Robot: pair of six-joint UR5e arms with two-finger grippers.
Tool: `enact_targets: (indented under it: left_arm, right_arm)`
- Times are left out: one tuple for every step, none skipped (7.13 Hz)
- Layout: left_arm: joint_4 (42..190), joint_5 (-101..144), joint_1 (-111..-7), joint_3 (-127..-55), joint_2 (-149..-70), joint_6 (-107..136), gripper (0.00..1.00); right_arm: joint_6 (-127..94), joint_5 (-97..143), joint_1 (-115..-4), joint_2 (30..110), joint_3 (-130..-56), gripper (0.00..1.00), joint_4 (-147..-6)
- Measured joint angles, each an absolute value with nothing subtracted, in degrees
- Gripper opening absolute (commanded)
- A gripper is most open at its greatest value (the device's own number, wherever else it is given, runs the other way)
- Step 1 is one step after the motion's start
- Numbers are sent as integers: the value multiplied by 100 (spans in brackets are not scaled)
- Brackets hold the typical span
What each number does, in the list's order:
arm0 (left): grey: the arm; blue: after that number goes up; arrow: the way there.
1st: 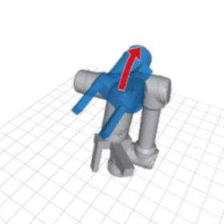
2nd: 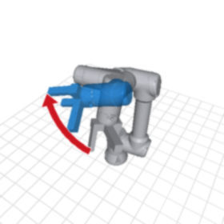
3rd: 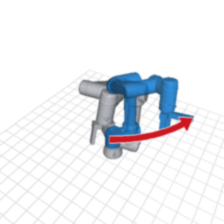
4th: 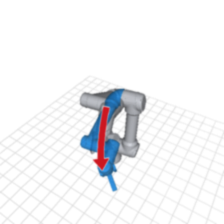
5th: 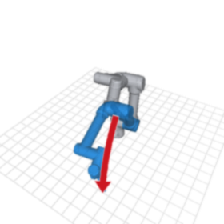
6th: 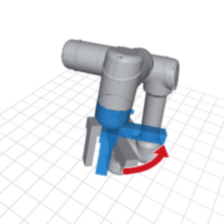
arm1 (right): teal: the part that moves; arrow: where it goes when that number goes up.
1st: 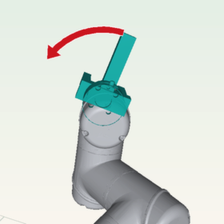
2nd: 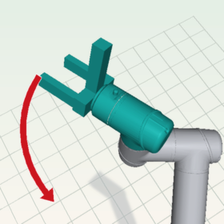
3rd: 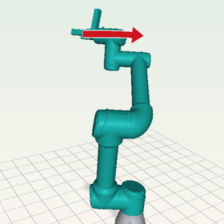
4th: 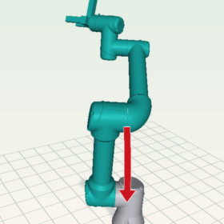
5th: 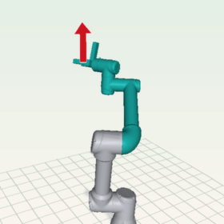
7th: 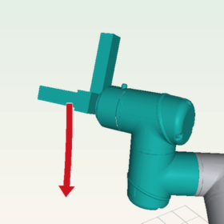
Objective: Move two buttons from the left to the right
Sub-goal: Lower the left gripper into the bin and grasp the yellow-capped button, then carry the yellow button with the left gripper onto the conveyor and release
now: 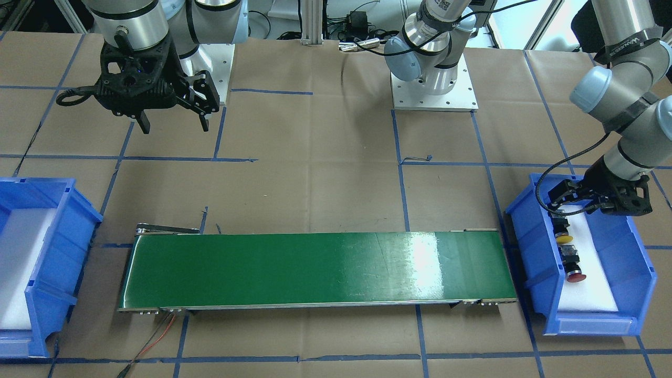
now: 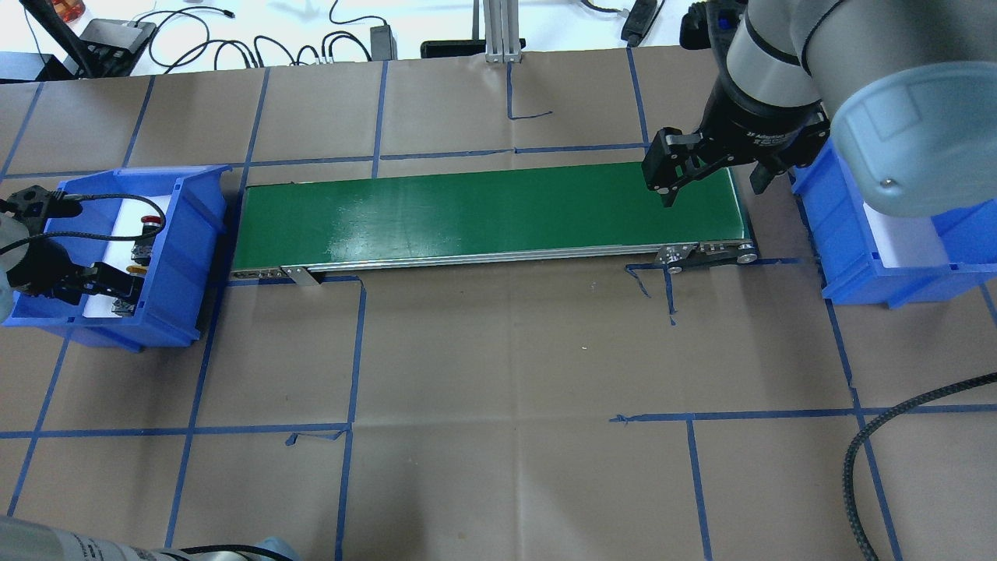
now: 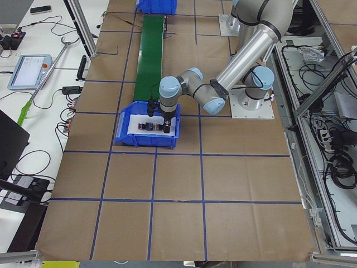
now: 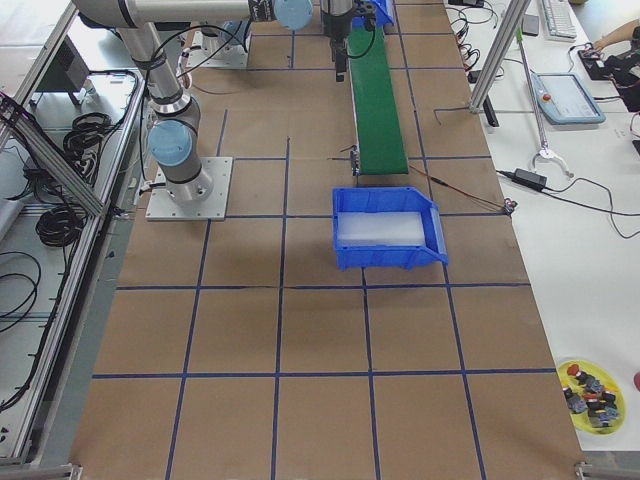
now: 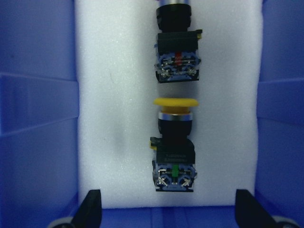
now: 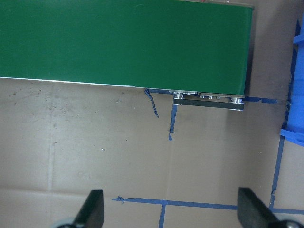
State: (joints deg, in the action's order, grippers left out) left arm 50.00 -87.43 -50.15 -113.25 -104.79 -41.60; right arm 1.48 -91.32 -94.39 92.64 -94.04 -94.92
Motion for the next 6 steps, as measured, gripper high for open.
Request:
enact_targets:
  left_arm:
    - [4784,-8740,-5017,-11428,-10550,-4163,99]
    - [4621,-8738,-5024,-11489,-10640,-4165,99]
    - [4509,-8737,-5032,-11512,-10726,-4164,99]
    - [4452,-8734,-5042,-11513,-10773,-4158,87]
    - [4425,-8729,-5051,-11513,-10791,-4153,72]
    - [4414,-8721,-5057,-11513,-10800,-4148,53]
  right_arm:
    - [149,-9130,-9439,9264,-9404,100,-9492]
    - [149,-9126,-9439,9264,-9404,100,-9492]
    - [152,-9124,-9439,9264,-9404,100,-9490]
    - [155,-9124,-9439,9264,-9404,100,-9487]
    - [155,-9123,-9439,9264,-9404,100,-9486]
    - [152,-9123,-9439,9264,-9404,100,-9489]
